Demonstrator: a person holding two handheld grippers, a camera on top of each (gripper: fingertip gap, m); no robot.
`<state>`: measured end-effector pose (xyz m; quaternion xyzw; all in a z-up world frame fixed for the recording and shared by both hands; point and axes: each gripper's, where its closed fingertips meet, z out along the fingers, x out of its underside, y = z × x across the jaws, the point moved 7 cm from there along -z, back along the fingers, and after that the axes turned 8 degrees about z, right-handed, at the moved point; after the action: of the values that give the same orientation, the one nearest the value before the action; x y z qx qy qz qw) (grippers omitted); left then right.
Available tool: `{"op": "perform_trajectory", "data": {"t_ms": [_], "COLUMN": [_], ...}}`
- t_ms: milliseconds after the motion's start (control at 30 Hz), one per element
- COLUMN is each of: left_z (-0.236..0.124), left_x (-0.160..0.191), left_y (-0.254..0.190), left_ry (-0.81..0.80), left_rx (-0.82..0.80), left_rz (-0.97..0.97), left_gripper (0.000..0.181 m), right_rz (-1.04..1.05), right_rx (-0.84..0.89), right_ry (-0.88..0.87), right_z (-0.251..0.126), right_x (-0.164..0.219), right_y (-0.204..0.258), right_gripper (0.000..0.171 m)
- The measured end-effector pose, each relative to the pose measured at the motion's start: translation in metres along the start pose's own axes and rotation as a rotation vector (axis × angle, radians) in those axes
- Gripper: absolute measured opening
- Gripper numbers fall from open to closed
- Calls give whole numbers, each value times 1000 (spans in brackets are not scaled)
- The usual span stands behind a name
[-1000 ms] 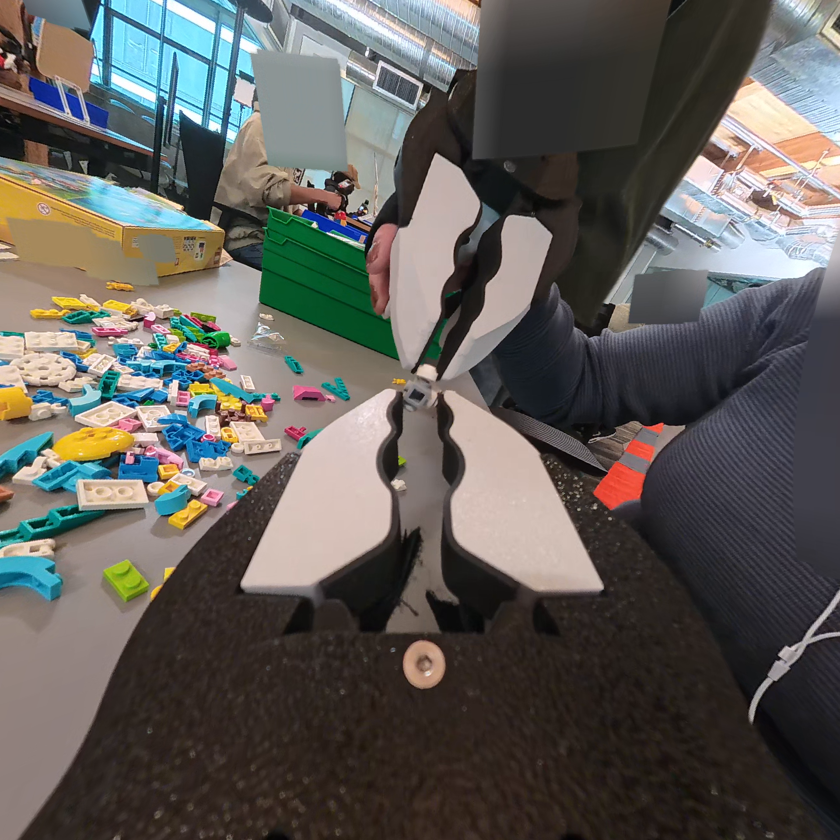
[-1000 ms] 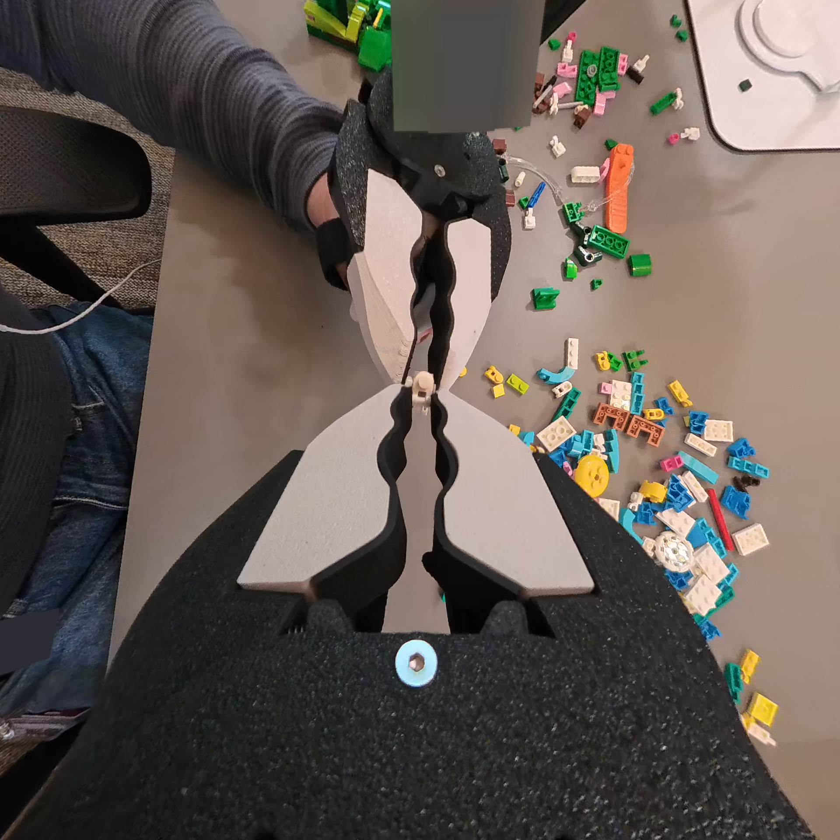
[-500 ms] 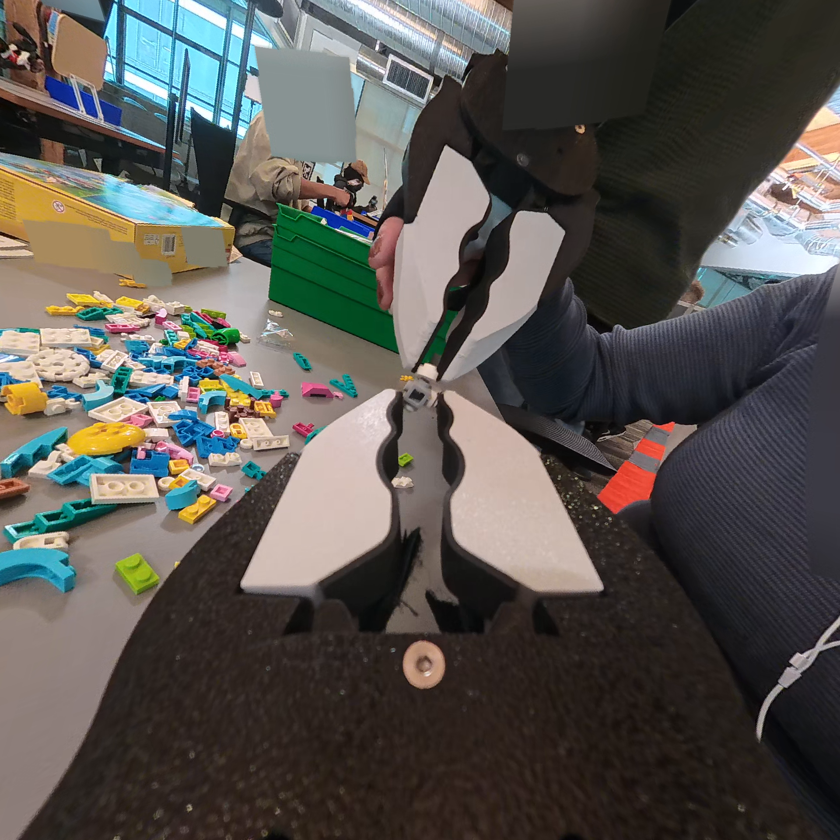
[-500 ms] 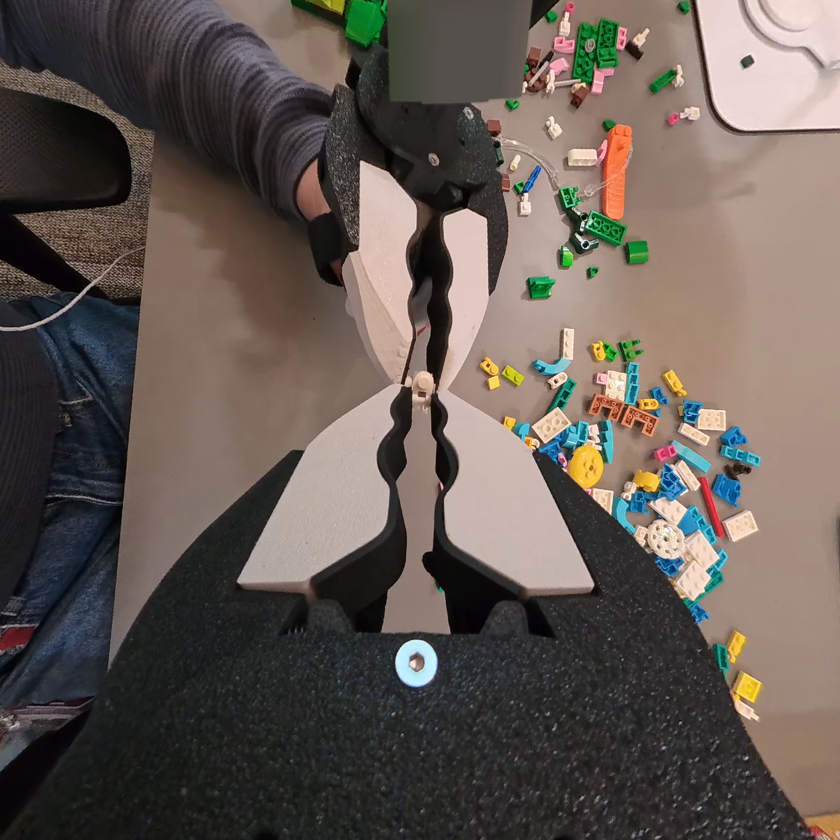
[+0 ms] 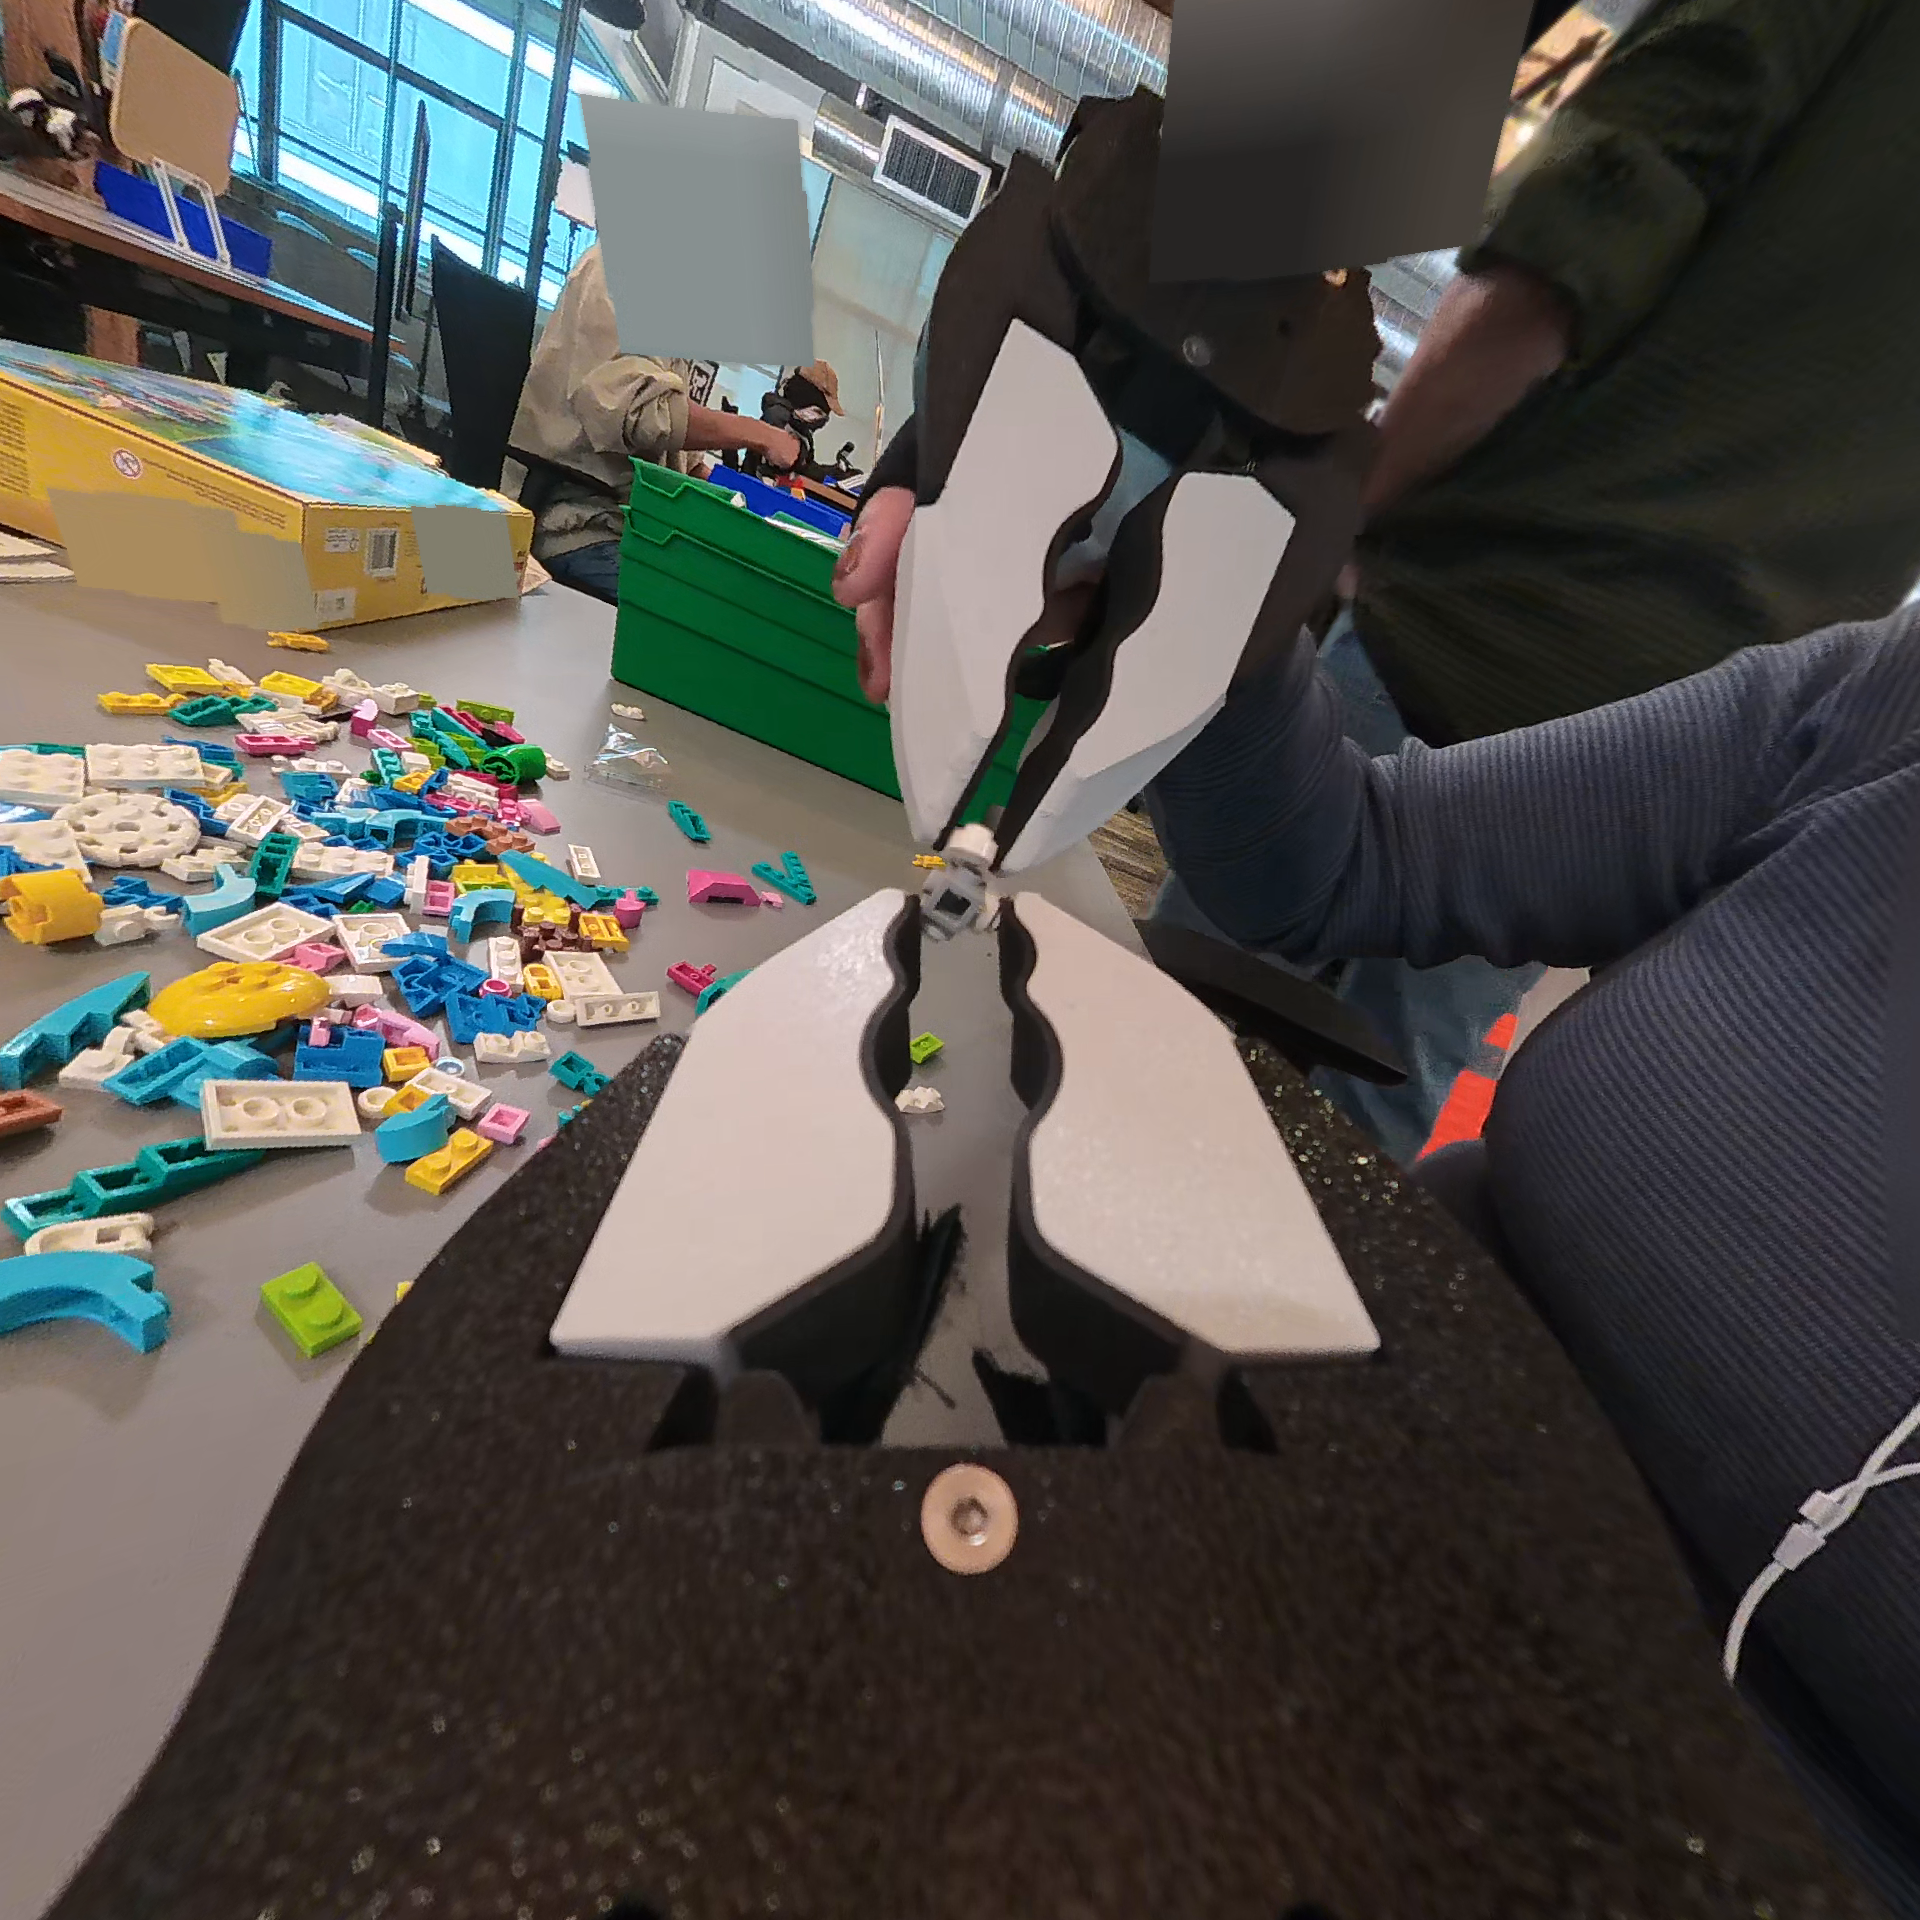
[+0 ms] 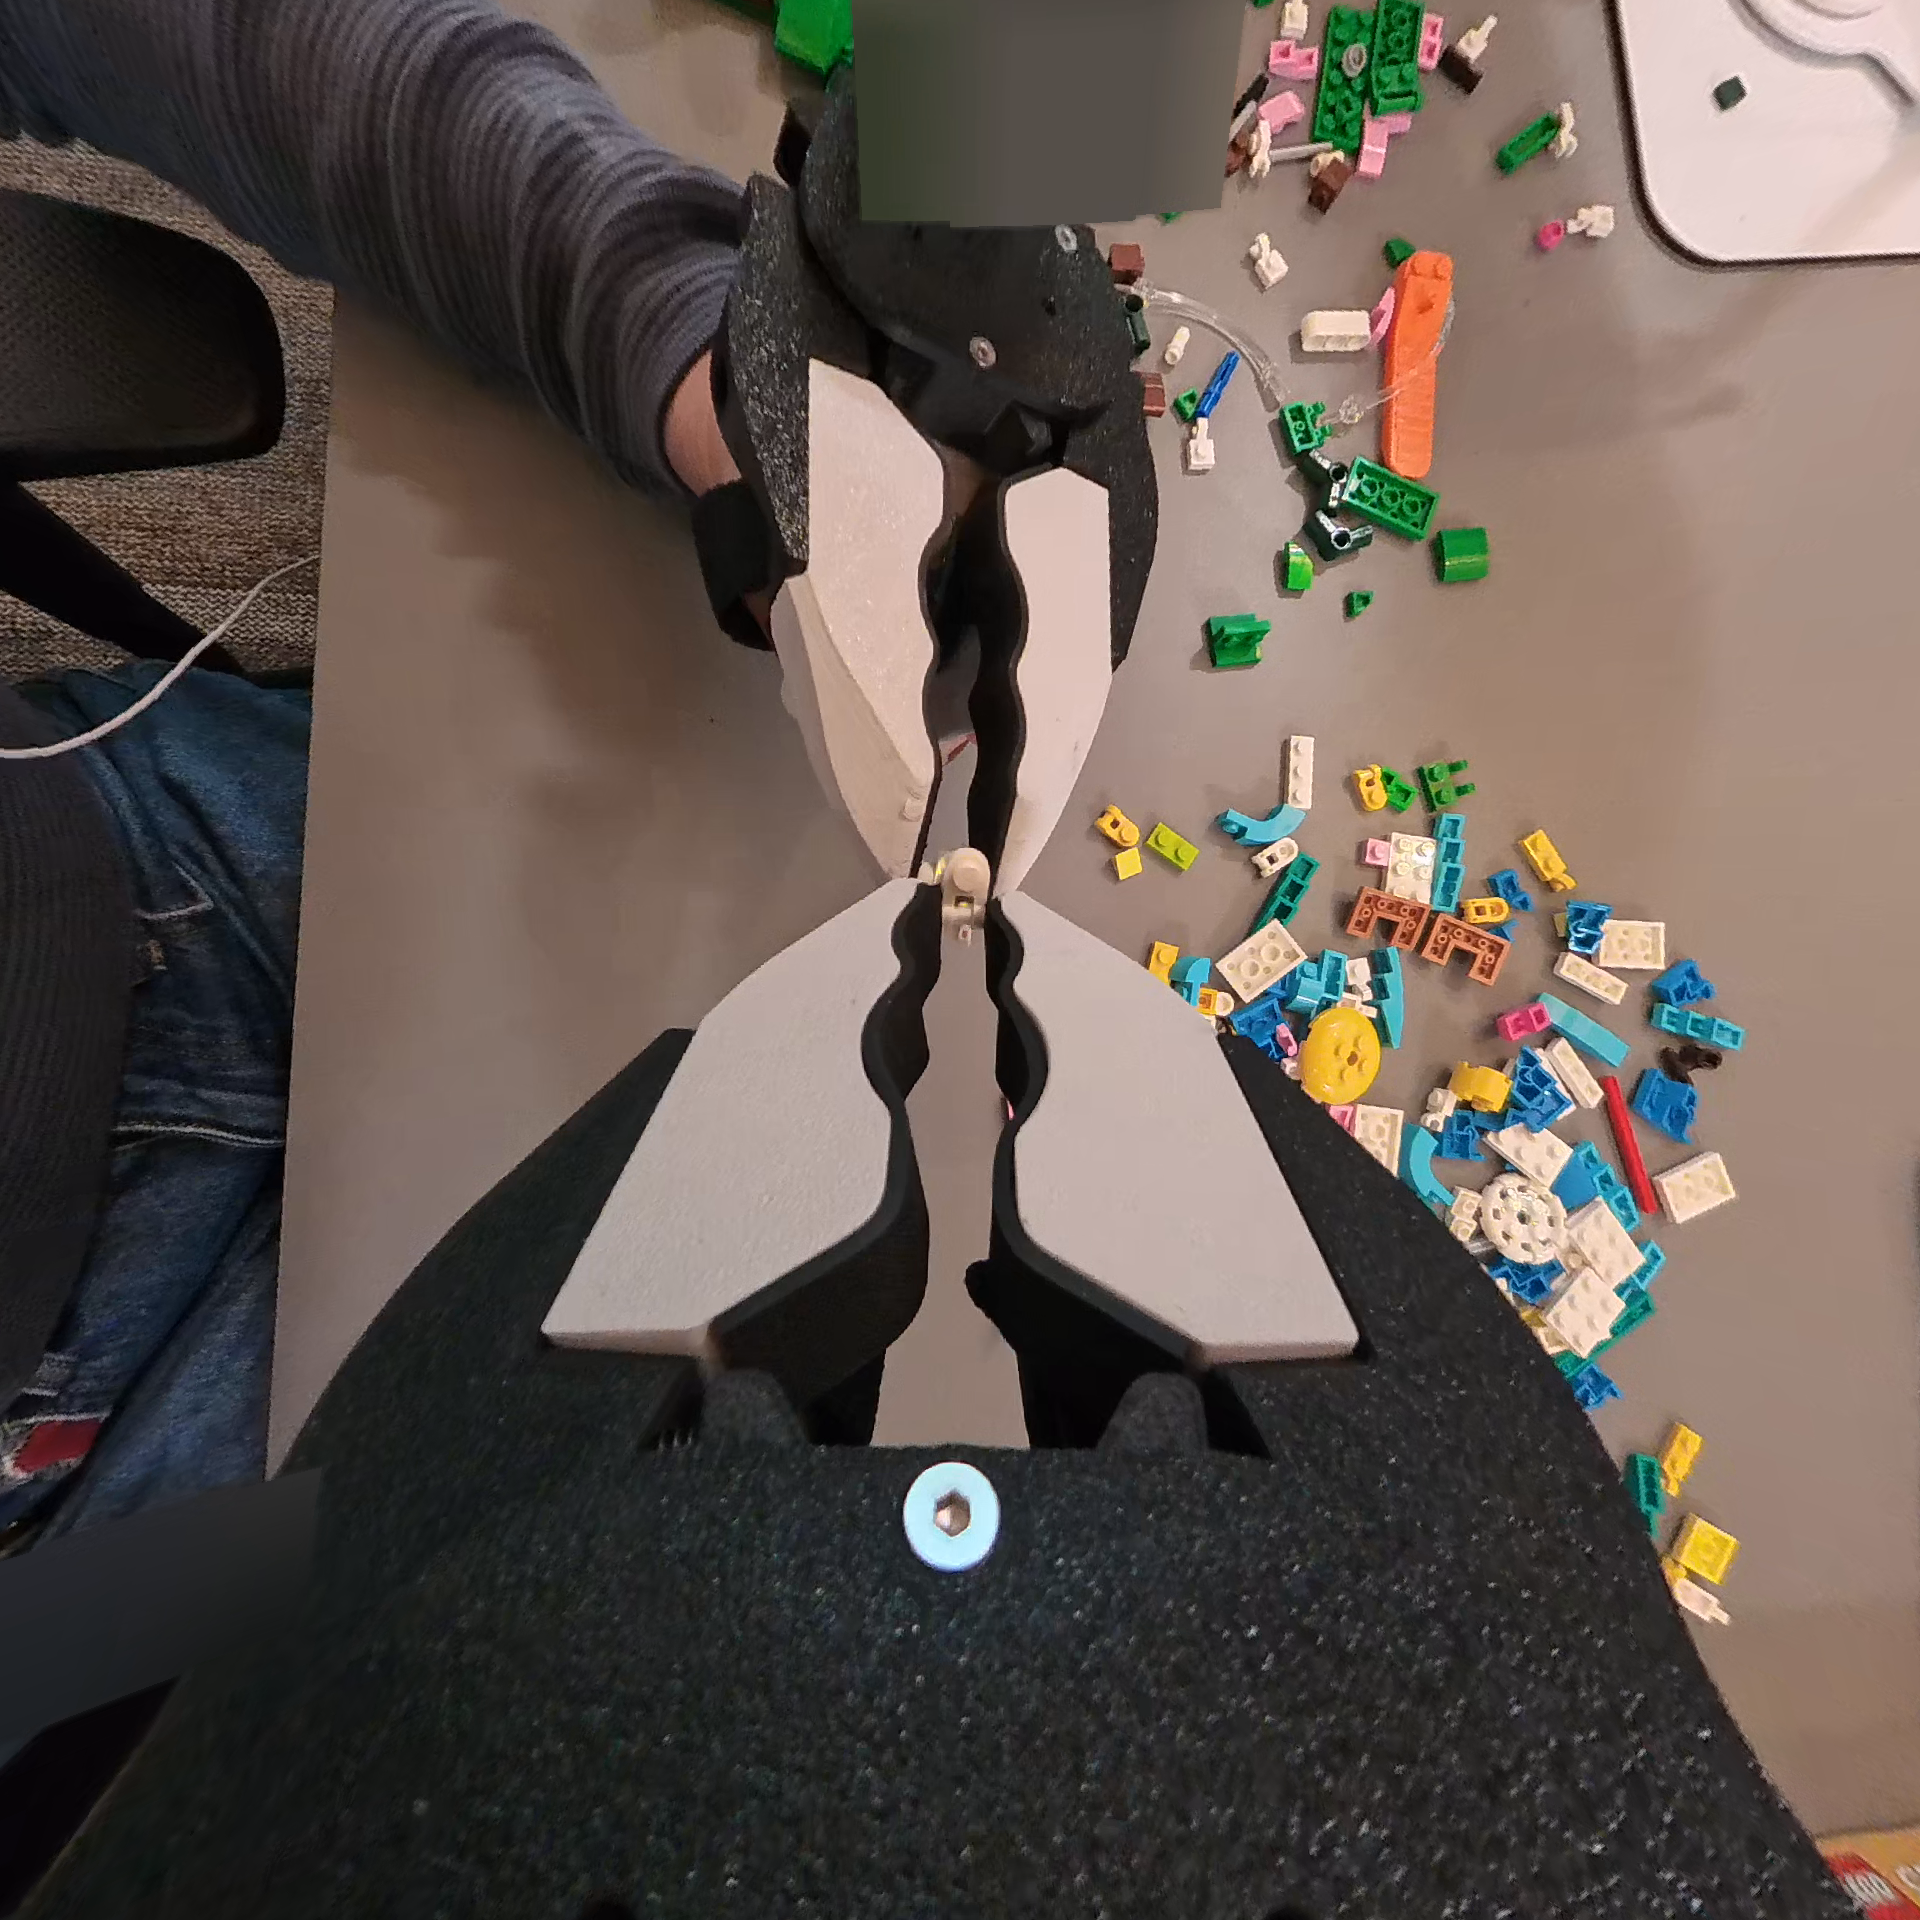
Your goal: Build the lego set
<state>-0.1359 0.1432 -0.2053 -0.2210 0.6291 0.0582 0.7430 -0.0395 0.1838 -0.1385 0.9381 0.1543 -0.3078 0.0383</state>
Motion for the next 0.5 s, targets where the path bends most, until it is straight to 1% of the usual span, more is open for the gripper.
{"op": "perform_trajectory", "data": {"t_ms": [500], "left_z": [0], "left_x": [0], "left_y": [0], "left_ry": [0], "left_rx": [2], "left_rz": [-1], "left_gripper": [14], "right_rz": [-4], "right_rx": [-4], "right_ry": [6], "right_z": [2], "right_x": [-2], "right_y": [1], "right_gripper": [10]}}
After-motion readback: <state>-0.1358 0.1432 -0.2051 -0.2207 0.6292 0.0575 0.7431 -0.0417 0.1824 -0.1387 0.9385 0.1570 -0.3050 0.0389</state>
